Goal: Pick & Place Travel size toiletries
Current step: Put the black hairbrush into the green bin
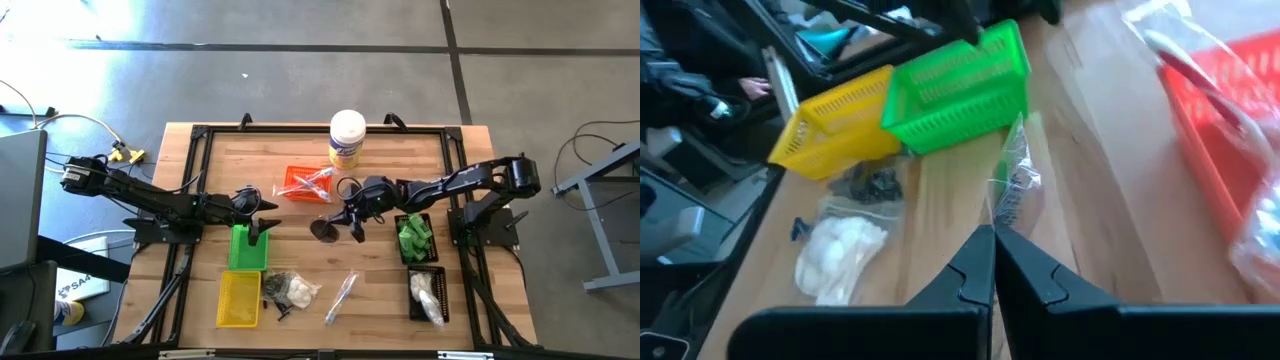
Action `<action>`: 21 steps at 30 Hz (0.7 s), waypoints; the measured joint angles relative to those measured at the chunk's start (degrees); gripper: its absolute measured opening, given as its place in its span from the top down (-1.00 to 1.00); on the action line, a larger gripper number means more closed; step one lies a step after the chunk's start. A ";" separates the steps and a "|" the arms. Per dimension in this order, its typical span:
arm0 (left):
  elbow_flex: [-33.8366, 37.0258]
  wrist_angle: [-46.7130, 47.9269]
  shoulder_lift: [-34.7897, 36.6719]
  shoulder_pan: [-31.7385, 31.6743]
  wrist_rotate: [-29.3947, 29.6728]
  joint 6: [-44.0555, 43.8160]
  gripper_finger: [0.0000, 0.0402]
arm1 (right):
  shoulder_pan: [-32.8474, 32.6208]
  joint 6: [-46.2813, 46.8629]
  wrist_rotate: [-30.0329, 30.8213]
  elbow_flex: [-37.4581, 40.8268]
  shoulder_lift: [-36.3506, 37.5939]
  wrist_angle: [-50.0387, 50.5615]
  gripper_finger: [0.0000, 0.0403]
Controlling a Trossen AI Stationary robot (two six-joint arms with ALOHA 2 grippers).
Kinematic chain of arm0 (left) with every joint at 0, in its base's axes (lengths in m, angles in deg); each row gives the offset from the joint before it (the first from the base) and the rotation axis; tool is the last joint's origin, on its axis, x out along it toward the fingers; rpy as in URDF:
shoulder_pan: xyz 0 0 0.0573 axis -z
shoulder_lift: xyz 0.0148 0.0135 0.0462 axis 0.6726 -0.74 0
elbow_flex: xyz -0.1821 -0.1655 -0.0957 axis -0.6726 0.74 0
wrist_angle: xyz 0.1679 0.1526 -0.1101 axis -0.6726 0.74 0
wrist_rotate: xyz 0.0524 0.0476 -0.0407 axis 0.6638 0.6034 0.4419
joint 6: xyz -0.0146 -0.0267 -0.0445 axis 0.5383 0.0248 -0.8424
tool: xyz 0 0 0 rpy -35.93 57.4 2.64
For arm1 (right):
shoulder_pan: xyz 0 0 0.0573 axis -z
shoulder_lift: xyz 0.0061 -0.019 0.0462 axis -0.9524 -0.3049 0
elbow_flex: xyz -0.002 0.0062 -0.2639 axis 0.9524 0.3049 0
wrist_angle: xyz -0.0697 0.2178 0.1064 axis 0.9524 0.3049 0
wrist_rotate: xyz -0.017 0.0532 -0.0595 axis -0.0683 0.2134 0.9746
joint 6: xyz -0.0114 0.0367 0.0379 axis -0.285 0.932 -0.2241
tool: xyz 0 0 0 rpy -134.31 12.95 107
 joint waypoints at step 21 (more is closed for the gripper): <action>0.02 -4.10 -0.01 0.00 -0.01 -0.78 -0.24 | -0.16 -5.66 0.94 0.00 0.00 -14.08 0.99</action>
